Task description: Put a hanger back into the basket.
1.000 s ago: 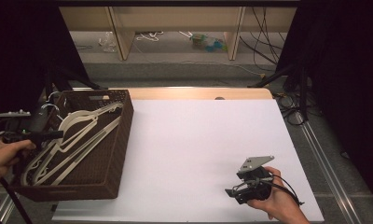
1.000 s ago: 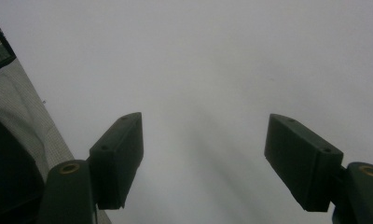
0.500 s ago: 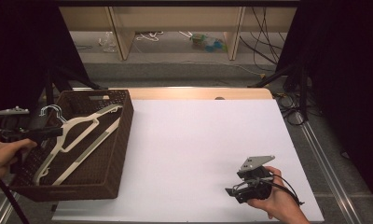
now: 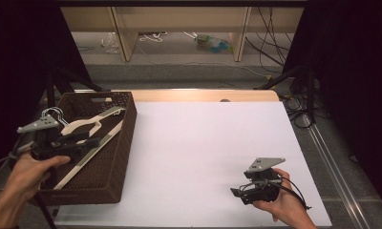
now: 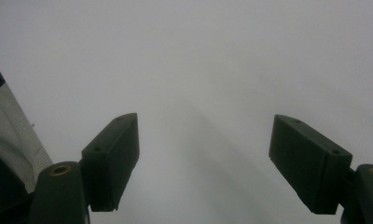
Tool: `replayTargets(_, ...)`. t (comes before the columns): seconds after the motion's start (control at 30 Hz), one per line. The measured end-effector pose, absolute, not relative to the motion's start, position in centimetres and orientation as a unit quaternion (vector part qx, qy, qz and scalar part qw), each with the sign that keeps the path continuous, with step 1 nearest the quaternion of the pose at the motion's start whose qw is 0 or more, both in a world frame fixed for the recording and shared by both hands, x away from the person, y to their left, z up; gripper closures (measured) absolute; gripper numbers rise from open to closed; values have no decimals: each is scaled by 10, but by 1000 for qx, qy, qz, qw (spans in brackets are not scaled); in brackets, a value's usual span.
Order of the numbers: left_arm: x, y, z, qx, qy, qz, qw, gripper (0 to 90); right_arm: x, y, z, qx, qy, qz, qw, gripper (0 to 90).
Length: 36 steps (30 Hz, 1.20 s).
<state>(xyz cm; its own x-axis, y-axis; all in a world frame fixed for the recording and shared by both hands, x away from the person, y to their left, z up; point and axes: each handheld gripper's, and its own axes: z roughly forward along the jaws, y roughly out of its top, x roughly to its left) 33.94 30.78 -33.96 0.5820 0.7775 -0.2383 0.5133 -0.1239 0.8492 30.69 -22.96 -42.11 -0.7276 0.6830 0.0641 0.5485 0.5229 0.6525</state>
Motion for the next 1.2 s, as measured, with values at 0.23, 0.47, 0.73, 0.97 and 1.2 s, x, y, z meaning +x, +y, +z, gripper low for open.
replayTargets(0.23, 326, 268, -347, 744, 401, 131, 518, 348, 310, -232, -420, 360, 856, 355, 104, 212)
replayTargets(0.47, 320, 236, -364, 748, 387, 115, 527, 326, 309, -235, -419, 364, 847, 372, 105, 186)
replayTargets(0.73, 312, 212, -379, 755, 360, 121, 535, 318, 309, -239, -417, 370, 830, 398, 124, 176)
replayTargets(0.97, 295, 197, -396, 754, 341, 128, 547, 297, 307, -241, -415, 381, 815, 416, 132, 174)
replayTargets(1.2, 280, 186, -417, 770, 312, 144, 538, 224, 297, -249, -419, 384, 807, 428, 130, 170)
